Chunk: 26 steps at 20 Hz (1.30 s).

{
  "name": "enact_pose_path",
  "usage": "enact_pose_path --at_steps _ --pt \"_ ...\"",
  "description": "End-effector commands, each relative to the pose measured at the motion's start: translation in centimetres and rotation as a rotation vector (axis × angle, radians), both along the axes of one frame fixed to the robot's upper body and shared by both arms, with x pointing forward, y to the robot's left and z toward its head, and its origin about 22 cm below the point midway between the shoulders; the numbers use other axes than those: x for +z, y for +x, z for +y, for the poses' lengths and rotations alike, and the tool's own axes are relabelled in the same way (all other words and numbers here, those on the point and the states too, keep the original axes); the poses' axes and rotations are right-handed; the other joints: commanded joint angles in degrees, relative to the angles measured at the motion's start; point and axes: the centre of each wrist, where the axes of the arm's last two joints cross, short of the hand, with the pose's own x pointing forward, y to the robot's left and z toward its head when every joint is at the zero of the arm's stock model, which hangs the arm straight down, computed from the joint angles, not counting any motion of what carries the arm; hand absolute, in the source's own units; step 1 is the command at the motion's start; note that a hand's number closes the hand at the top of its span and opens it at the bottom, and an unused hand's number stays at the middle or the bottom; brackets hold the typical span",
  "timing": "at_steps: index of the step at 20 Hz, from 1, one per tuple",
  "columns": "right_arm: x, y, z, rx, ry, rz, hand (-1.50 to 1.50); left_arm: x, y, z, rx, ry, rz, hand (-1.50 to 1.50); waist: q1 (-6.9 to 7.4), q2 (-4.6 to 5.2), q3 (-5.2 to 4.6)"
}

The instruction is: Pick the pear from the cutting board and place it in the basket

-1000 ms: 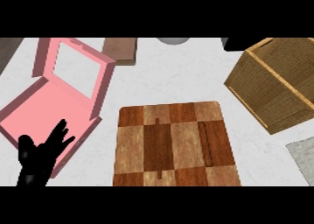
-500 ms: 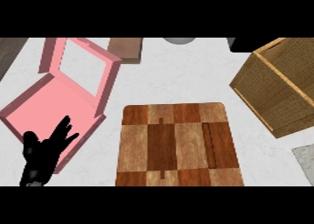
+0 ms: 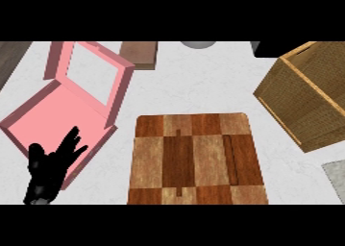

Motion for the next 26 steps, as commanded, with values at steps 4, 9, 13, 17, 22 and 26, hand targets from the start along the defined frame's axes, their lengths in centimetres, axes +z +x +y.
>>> enact_pose_path --at_steps 4,9,13,17,22,26 --pt "-3.4 2.8 -0.7 0.014 0.023 0.028 1.5 -2.5 -1.8 -0.1 0.008 -0.015 0.106 0.0 -0.07 0.52 -0.67" --pt "-4.5 2.6 -3.2 -0.189 -0.175 0.011 1.5 -1.5 -0.6 -0.2 0.013 -0.014 0.113 0.0 0.05 0.76 -0.63" --pt "-6.3 2.7 -4.4 -0.092 -0.302 0.017 -1.5 -1.8 -1.7 1.0 0.002 -0.017 0.113 0.0 0.42 0.74 -0.61" --pt "-5.6 4.7 -4.2 -0.091 -0.263 -0.069 -1.5 -2.6 0.5 1.0 -0.003 0.004 0.11 0.0 -0.17 0.77 -0.67" --pt "-3.1 3.5 -8.2 -0.123 -0.182 -0.093 -1.5 -2.5 -0.9 0.8 0.02 -0.007 0.125 0.0 -0.75 0.47 -0.67" --pt "-3.4 3.3 -10.2 -0.175 -0.059 -0.099 -1.5 -3.1 0.1 -0.4 0.013 0.007 0.115 0.0 -0.87 0.69 -0.67"
